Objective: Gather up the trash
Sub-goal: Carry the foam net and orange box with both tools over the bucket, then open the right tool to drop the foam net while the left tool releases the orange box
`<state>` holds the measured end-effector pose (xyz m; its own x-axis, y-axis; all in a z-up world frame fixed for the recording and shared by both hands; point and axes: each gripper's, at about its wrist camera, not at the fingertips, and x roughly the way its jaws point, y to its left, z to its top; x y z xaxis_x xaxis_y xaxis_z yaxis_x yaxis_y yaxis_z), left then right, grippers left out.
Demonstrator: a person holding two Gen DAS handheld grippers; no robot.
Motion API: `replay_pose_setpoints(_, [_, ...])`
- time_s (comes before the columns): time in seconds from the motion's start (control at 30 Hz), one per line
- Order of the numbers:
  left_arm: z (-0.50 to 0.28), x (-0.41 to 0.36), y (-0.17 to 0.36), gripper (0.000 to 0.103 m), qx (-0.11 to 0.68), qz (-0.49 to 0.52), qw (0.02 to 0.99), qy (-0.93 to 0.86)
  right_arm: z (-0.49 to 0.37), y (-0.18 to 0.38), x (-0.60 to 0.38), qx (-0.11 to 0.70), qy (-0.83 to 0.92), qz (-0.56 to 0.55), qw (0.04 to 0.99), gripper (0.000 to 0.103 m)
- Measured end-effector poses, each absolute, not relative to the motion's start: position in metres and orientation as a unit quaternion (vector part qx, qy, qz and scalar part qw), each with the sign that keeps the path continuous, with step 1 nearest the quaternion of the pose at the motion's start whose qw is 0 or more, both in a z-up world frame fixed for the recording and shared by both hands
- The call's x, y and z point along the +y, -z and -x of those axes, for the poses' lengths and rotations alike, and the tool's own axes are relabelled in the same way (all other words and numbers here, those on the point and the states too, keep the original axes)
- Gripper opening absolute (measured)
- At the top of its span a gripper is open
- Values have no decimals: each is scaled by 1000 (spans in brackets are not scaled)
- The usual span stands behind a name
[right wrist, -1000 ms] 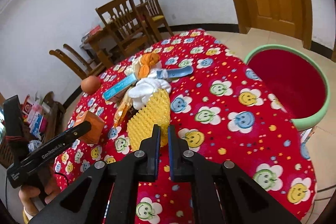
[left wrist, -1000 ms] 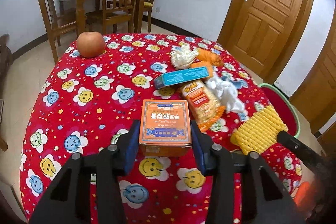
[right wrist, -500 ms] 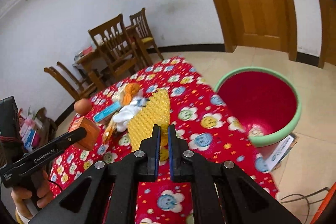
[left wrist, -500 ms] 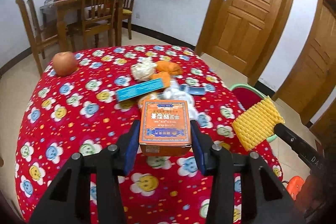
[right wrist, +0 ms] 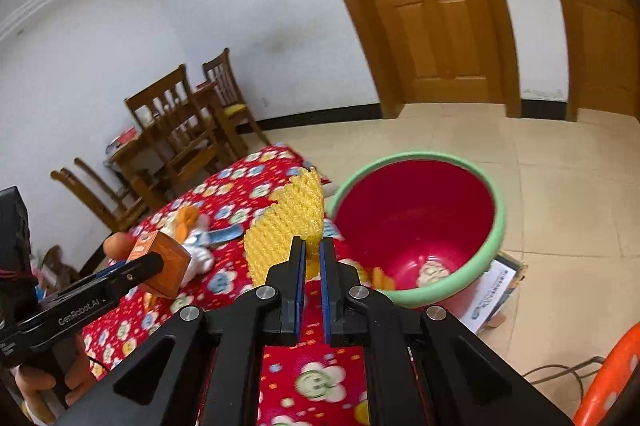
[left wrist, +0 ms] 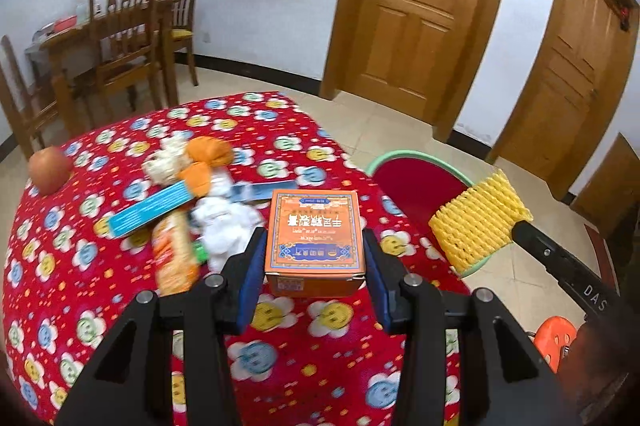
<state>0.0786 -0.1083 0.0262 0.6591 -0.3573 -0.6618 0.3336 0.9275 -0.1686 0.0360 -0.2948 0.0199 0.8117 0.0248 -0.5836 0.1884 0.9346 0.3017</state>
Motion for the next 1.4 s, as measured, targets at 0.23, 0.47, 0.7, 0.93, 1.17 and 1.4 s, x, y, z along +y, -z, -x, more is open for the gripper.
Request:
replay_pose_setpoints(0.23, [-92, -143, -21, 46, 372, 1, 903, 214, -40, -9, -322, 311, 76, -190, 928, 7])
replay_pose_setpoints(0.47, [-105, -172, -15, 46, 380, -12, 897, 227, -49, 3, -345, 317, 107, -194, 922, 7])
replay_pose_setpoints(0.7, [-121, -198, -4, 46, 392, -21, 889, 235, -63, 21, -368, 333, 129, -198, 913, 9])
replay_pose_setpoints(0.93, [-135, -224, 8, 46, 404, -33, 882, 243, -69, 31, -384, 344, 135, -196, 908, 10])
replay_pose_setpoints(1.17, [-142, -248, 15, 46, 410, -44, 875, 253, -68, 34, -397, 344, 131, -202, 908, 19])
replay_pose_setpoints(1.4, [-147, -267, 22, 46, 418, -52, 868, 263, -62, 34, -411, 336, 137, -218, 906, 22])
